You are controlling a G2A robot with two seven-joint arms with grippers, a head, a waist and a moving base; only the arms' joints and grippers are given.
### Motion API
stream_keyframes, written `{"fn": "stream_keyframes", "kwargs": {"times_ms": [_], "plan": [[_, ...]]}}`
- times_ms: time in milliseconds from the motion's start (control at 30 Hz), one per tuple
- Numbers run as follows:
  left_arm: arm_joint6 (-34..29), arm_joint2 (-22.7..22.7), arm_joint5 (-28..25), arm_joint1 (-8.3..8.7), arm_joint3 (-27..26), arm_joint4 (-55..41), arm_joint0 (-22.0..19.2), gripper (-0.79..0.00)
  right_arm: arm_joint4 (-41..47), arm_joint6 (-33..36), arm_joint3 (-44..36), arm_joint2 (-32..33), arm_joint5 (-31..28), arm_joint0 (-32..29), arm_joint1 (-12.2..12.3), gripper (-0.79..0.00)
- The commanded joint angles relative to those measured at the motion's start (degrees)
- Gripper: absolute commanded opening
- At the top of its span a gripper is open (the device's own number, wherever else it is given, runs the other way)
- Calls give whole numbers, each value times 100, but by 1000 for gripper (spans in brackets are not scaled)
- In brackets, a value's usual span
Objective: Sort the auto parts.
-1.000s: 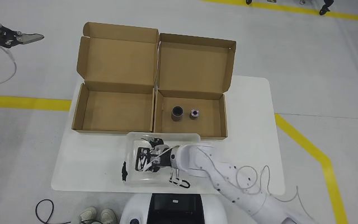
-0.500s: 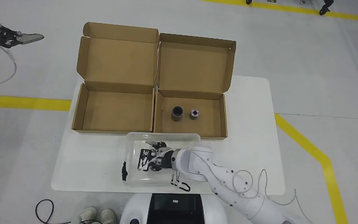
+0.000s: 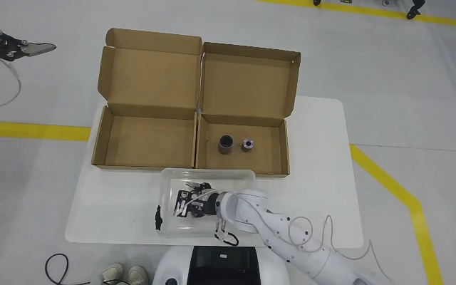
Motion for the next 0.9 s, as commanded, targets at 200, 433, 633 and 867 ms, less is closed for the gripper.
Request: {"fn": "stream_keyframes", "kwargs": {"times_ms": [200,433,633,867], "plan": [[0,0,0,0,0,0,0,0,-27,49,91,28,-18,-9,-23,-363],[0,0,0,0,0,0,0,0,3,33,307,-22,4,75,-100,-406],[0,0,0,0,0,0,0,0,12,61,478,-81,40,149,-174,-508],[0,0,0,0,0,0,0,0,-131,61,457,-104,202,146,-221,-785]]}}
